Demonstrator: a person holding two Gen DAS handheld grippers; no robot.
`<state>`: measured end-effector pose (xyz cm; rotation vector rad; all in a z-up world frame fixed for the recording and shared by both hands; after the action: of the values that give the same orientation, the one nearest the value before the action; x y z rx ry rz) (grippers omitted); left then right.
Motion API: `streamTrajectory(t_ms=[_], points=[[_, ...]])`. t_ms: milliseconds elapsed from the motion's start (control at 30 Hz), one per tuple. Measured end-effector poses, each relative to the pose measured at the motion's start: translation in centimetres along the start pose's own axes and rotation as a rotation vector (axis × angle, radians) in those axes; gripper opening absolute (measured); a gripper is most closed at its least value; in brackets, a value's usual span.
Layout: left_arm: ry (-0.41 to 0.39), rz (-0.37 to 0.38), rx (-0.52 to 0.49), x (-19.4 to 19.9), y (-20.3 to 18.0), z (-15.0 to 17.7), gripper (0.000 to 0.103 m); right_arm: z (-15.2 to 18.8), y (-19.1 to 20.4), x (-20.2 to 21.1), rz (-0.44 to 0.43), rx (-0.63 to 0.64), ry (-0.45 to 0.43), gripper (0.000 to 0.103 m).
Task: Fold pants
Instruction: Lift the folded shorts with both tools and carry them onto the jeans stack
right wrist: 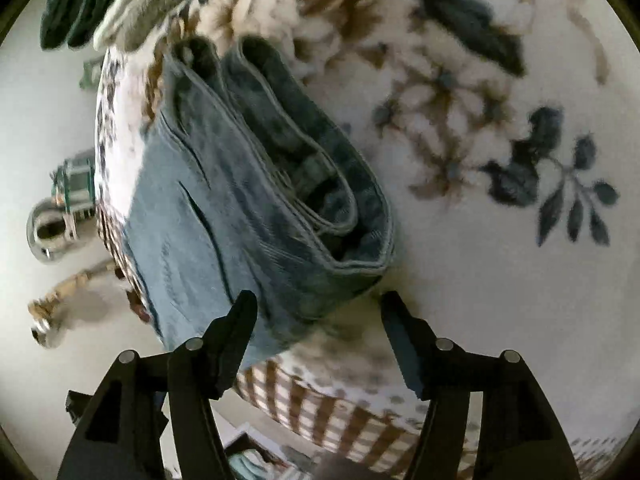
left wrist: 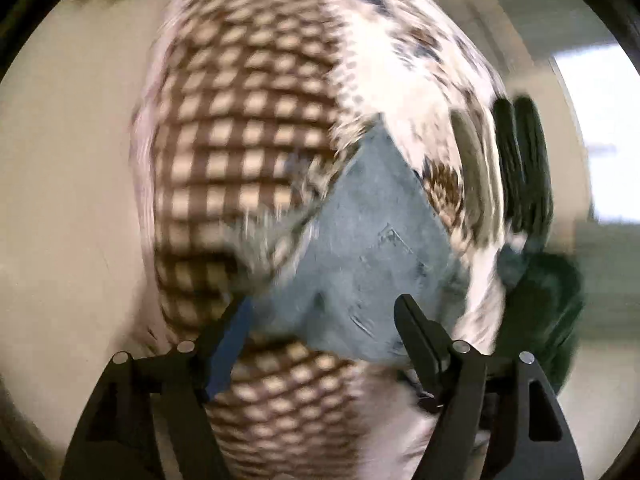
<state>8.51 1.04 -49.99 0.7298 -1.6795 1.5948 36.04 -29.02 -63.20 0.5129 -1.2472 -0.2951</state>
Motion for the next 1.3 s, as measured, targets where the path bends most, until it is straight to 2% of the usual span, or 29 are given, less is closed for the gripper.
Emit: streamTrajectory(t_ms=[33, 100, 233, 300, 433, 467, 500, 533, 633, 700, 733, 767, 800, 867, 900, 967, 1000, 1033, 1133, 1167, 1233, 1300], points=[[0.026, 0.019, 0.070, -1.1, 0.5, 1.1, 0.072, 0.1, -0.1, -0.5, 0.001, 0.004, 0.006, 0.067], [0.064, 0.041, 0.142, -4.0, 0.6, 2.1, 0.072, 0.1, -0.1, -1.2, -0.023, 0.004, 0.002, 0.067], [0.071, 0.022, 0.142, -8.7, 0.2, 1.7, 0.072, -1.0, 0.5, -1.9, -0.123, -0.016, -0.032, 0.067], [0.065, -0.007, 0.171, -9.8, 0.8, 0.9, 0.070, -1.5, 0.7, -2.2, -0.168, -0.031, -0.052, 0.067], [0.056, 0.005, 0.267, -10.4, 1.7, 0.2, 0.069, -2.4, 0.9, -3.0, -0.237, -0.071, -0.084, 0.067], [0.049, 0.004, 0.262, -10.1, 1.6, 0.2, 0.060, -2.5, 0.8, -3.2, -0.249, -0.086, -0.097, 0.060], [0.026, 0.008, 0.241, -9.5, 1.4, 0.1, 0.048, -2.6, 0.7, -3.4, -0.255, -0.104, -0.111, 0.044], [0.013, 0.012, 0.214, -9.1, 1.3, 0.0, 0.029, -2.6, 0.4, -3.4, -0.260, -0.124, -0.120, 0.040], [-0.009, 0.072, 0.107, -7.6, 0.1, -0.4, 0.026, -1.9, 0.3, -2.8, -0.306, -0.151, -0.143, 0.029], [-0.031, 0.156, 0.069, -7.1, -0.5, -0.9, 0.025, -1.2, 0.9, -1.9, -0.335, -0.133, -0.149, 0.025], [-0.051, 0.215, 0.039, -6.5, -0.8, -1.3, 0.025, -1.0, 0.9, -1.3, -0.351, -0.124, -0.151, 0.025], [-0.074, 0.327, 0.018, -6.0, -1.1, -1.7, 0.025, -1.0, 0.9, -0.9, -0.368, -0.120, -0.149, 0.025], [-0.086, 0.408, 0.006, -6.1, -1.1, -2.0, 0.025, -1.0, 0.8, -0.7, -0.376, -0.117, -0.141, 0.025], [-0.065, 0.468, 0.013, -7.4, -0.2, -2.4, 0.029, -1.1, 0.7, -0.8, -0.386, -0.108, -0.122, 0.025], [-0.044, 0.460, 0.043, -8.2, 0.5, -2.4, 0.031, -1.3, 0.6, -0.9, -0.383, -0.112, -0.114, 0.026], [0.022, 0.437, 0.166, -10.1, 2.7, -2.2, 0.045, -1.7, 0.2, -1.4, -0.360, -0.117, -0.097, 0.032], [0.027, 0.437, 0.195, -10.3, 3.0, -2.1, 0.052, -1.6, -0.2, -1.7, -0.341, -0.117, -0.083, 0.036], [0.021, 0.426, 0.218, -10.2, 3.4, -1.8, 0.067, -1.8, -0.4, -2.1, -0.328, -0.124, -0.071, 0.036], [-0.006, 0.414, 0.213, -9.3, 3.4, -0.9, 0.078, -1.7, -1.1, -2.7, -0.331, -0.146, -0.054, 0.043], [-0.008, 0.404, 0.211, -9.2, 3.2, -0.7, 0.085, -1.7, -1.2, -2.8, -0.334, -0.147, -0.053, 0.045], [-0.020, 0.395, 0.211, -9.5, 2.1, -0.7, 0.090, -1.7, -1.3, -2.9, -0.342, -0.151, -0.055, 0.048], [-0.026, 0.352, 0.210, -10.1, 1.9, -1.0, 0.091, -1.7, -1.1, -3.1, -0.348, -0.153, -0.058, 0.052]])
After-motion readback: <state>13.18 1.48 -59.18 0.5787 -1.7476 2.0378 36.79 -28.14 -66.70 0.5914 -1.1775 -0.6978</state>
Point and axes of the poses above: each gripper's, at about its wrist camera, not at the fingertips, and x roughly against the way its jaws point, y to its left, z to its underside, the point moved 3 cm from there along -x, roughly the way its jaws point, and after that the axes turned 2 degrees about -y, right-handed, at the moved point
